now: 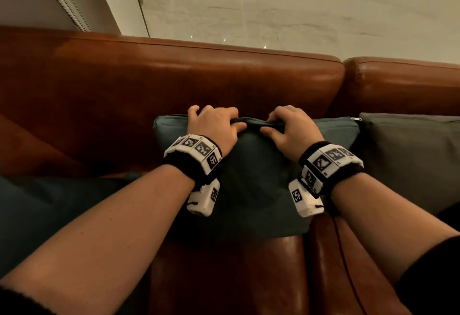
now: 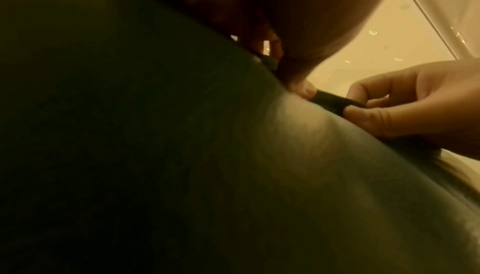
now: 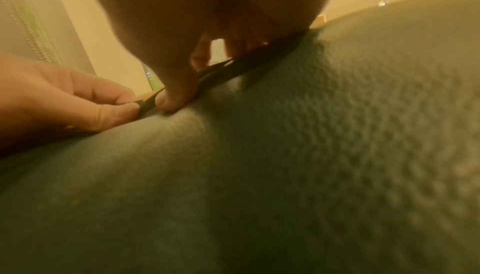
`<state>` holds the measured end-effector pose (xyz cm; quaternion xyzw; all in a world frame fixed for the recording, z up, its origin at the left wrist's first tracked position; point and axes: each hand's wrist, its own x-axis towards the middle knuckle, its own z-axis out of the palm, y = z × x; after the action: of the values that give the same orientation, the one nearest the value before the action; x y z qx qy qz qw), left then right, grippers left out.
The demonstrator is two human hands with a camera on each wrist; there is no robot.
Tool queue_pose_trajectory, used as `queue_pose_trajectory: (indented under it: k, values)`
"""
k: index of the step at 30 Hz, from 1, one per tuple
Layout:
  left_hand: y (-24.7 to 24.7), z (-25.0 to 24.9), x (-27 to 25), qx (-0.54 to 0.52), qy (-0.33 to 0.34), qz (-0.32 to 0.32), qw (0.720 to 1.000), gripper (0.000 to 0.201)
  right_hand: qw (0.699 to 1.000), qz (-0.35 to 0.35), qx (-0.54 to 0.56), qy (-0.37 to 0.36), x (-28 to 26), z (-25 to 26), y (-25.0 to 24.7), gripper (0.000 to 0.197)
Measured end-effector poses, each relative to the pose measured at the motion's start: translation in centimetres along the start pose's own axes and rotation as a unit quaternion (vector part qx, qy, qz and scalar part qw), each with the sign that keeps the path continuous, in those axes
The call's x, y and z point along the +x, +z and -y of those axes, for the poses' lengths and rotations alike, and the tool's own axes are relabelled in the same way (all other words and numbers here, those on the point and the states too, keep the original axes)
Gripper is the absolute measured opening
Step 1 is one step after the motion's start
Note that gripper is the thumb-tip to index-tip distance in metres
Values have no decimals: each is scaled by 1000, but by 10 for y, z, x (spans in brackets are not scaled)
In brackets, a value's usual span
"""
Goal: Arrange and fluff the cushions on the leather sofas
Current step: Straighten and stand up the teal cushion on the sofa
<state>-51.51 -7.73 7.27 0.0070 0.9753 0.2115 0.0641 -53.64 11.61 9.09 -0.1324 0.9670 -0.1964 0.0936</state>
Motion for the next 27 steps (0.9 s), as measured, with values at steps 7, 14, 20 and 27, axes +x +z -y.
queue_pose_trajectory:
  k: [7, 14, 20, 27]
  values:
    - [-11, 4, -15, 14, 54, -91, 994, 24, 995, -75, 52, -27, -1, -6, -11, 22]
    - [-31, 90, -33, 45, -84, -57, 994, 52, 991, -27, -129, 28, -4, -94, -31, 54]
    - [-5, 79, -80, -335, -287, -125, 889, 43, 925, -182, 277, 187, -42, -123, -16, 44]
    - [14, 77, -81, -401, -289, -174, 852, 26, 766, -215, 528, 297, -69, -142, 2, 35]
